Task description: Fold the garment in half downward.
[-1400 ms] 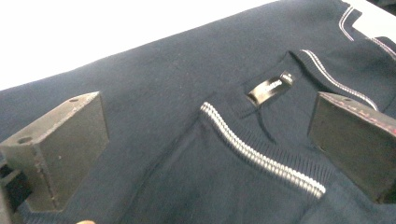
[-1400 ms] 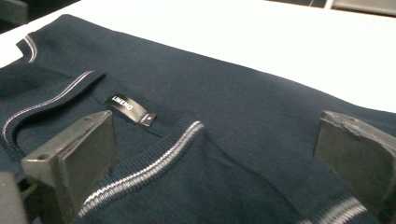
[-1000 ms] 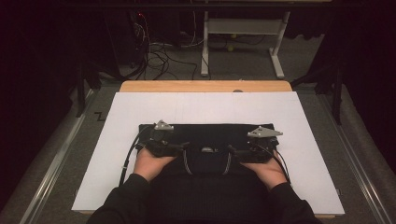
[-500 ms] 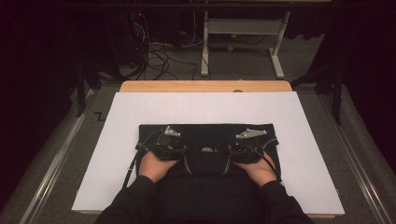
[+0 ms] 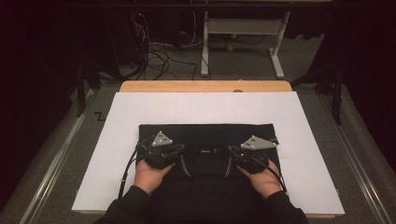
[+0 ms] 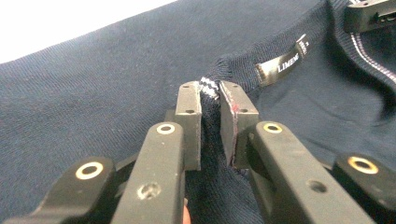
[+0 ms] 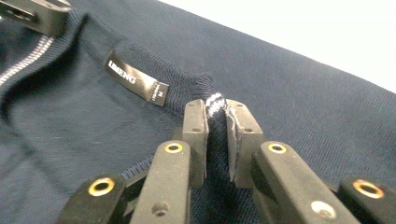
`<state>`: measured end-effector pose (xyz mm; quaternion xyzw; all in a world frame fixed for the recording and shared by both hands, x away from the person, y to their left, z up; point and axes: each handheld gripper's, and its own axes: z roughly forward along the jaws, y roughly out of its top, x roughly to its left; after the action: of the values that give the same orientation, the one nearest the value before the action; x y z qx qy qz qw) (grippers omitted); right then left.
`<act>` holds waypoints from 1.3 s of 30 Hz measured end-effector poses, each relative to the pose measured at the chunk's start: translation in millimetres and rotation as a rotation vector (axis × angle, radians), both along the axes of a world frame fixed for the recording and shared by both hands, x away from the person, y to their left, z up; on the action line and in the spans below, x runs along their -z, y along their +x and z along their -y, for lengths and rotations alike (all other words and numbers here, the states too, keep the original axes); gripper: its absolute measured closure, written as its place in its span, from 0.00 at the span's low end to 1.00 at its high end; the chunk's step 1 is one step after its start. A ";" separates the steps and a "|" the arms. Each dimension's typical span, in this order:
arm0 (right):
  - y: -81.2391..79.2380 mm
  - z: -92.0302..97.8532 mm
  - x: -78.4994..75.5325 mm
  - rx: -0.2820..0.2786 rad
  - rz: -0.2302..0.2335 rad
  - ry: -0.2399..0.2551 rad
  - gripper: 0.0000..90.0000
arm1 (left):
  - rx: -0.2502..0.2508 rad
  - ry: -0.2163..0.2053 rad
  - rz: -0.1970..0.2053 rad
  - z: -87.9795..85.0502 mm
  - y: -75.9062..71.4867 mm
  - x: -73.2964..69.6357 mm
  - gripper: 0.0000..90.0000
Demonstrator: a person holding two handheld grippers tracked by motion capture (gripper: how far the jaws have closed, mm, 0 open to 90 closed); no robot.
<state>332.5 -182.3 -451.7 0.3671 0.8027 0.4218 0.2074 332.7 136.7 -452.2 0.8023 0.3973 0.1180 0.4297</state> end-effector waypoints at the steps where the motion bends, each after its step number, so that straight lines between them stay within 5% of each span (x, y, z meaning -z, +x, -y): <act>1: -4.2 0.9 -1.3 -0.007 0.020 0.005 0.89 | 0.001 -0.012 0.009 -0.7 -3.9 -0.3 0.84; 8: -26.8 9.1 -5.1 -0.020 0.061 0.035 0.89 | 0.025 -0.076 0.070 -1.9 -30.9 -4.6 0.83; 19: -66.7 20.2 -18.6 -0.069 0.110 0.089 0.89 | 0.089 -0.073 0.125 -7.3 -73.2 -19.3 0.83; 28: -103.8 30.0 -21.3 -0.133 0.116 0.098 0.90 | 0.121 -0.082 0.148 -12.5 -106.6 -22.3 0.83; 39: -123.8 33.8 -17.7 -0.156 0.095 0.097 0.90 | 0.151 -0.067 0.132 -9.2 -127.9 -14.5 0.83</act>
<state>208.7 -216.1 -434.0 0.2929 0.7967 0.4920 0.1935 204.9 145.9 -437.7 0.8057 0.3102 0.1244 0.4890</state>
